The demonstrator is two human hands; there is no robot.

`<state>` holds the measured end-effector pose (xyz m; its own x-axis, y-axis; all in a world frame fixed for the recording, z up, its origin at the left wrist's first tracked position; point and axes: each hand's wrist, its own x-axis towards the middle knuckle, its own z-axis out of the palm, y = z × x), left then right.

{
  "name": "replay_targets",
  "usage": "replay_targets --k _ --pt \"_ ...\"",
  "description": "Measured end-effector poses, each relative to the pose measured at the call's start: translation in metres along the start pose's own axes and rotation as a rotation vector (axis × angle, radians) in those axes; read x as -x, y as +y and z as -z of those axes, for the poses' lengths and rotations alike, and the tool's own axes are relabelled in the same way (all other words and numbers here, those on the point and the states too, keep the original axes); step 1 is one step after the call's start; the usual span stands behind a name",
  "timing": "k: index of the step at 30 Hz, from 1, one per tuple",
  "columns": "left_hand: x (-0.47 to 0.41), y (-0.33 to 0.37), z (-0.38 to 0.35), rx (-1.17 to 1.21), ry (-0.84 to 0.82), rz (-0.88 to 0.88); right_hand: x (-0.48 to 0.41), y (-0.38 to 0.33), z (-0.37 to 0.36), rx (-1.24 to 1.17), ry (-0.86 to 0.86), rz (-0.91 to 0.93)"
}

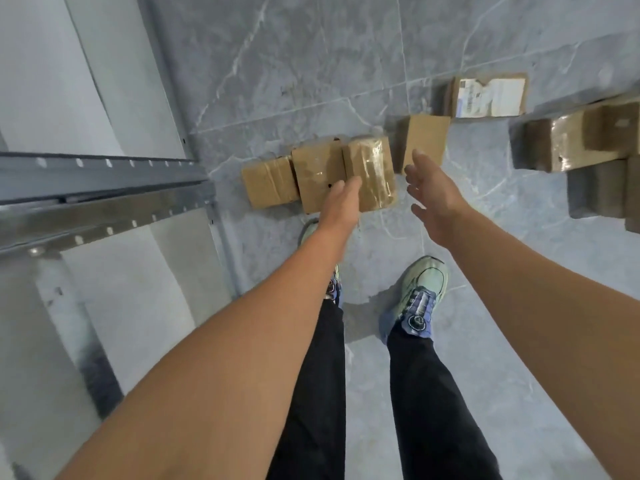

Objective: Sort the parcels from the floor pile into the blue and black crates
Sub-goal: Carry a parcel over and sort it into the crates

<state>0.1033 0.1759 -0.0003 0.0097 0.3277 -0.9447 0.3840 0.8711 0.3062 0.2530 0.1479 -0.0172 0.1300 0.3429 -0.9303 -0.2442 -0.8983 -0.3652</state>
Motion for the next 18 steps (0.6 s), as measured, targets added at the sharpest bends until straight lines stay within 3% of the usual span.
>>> replay_targets --k 9,18 --pt "-0.067 -0.004 -0.020 0.151 -0.030 0.055 -0.086 0.016 -0.020 0.007 -0.031 0.002" --pt "0.003 0.019 -0.013 0.118 -0.105 -0.040 -0.008 0.007 -0.003 -0.141 -0.060 0.024"
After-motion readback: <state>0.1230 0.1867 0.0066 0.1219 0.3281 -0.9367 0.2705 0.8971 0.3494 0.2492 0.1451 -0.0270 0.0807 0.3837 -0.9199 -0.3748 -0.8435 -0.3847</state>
